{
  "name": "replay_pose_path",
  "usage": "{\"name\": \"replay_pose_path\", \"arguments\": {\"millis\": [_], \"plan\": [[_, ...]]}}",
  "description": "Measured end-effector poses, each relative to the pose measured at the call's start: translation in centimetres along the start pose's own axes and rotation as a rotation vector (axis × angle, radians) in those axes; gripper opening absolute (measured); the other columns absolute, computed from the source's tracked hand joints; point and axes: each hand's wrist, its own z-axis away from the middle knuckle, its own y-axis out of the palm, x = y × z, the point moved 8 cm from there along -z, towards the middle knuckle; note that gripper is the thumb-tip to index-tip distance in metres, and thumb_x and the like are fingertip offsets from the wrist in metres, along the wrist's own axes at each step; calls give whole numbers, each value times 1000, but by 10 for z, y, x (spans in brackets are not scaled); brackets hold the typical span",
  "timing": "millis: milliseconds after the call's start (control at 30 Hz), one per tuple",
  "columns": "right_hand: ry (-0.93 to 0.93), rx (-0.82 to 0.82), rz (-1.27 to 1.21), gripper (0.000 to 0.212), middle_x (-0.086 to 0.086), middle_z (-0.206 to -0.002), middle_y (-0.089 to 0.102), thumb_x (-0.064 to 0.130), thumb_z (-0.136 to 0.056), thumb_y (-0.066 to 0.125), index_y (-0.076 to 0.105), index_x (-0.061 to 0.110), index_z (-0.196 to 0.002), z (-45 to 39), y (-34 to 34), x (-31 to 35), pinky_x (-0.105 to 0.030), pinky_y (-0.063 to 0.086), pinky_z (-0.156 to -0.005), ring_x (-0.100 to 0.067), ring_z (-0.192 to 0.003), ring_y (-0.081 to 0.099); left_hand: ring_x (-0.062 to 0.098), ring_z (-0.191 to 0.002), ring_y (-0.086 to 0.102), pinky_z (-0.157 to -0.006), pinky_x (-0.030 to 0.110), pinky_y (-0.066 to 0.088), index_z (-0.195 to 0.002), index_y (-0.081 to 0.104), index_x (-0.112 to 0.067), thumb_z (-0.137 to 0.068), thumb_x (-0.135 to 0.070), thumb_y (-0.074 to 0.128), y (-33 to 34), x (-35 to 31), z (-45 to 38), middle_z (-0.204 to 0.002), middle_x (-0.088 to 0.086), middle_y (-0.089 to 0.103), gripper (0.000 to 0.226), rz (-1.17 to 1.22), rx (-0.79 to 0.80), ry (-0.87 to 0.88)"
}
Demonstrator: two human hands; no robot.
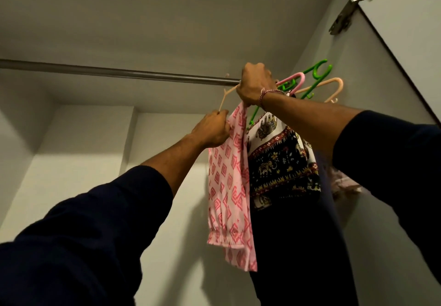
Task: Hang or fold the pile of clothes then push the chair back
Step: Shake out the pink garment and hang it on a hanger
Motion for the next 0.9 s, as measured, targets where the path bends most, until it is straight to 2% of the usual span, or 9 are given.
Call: {"name": "replay_pose_path", "arguments": {"millis": [67,233,433,600,700,900], "plan": [[-19,5,4,15,-12,-92,67,17,-97,63,67,2,-99,7,-1,1,-41,60,-79,-30,-84,67,35,-127,50,-103,49,45,-145,40,-9,-106,-33,37,9,4,6,-144,20,47,46,-5,7,7],[-12,11,46,13,-8,-88,62,14,-98,62,67,2,-102,15,0,-11,-31,54,-72,-22,-76,59,36,-124,51,-100,48,45,-142,42,-9,-105,-31,37,23,-5,13,-140,20,50,43,17,22,47],[33,19,40,17,-13,-91,65,13,-97,61,68,0,-106,21,-1,-35,-35,56,-74,-26,-78,61,33,-117,56,-97,46,48,-138,46,-8,-104,-25,37,31,-17,14,-133,17,55,39,53,83,88],[58,48,28,18,-11,-87,61,10,-97,60,69,-2,-106,26,-5,-47,-34,53,-70,-29,-79,62,27,-106,62,-91,48,54,-135,49,-13,-101,-33,38,35,-21,21,-126,12,60,41,113,126,95],[78,71,3,19,-14,-91,64,11,-98,58,68,-4,-107,29,-5,-47,-38,58,-76,-30,-82,63,27,-106,63,-90,49,55,-142,45,-17,-101,-34,38,36,-20,28,-126,10,60,45,123,140,92],[92,59,-17,19,-15,-96,66,12,-97,57,67,-3,-104,46,-17,-41,-36,57,-73,-29,-85,64,26,-107,61,-91,48,53,-138,46,-16,-103,-36,40,29,-27,47,-125,9,61,41,151,147,118]]}}
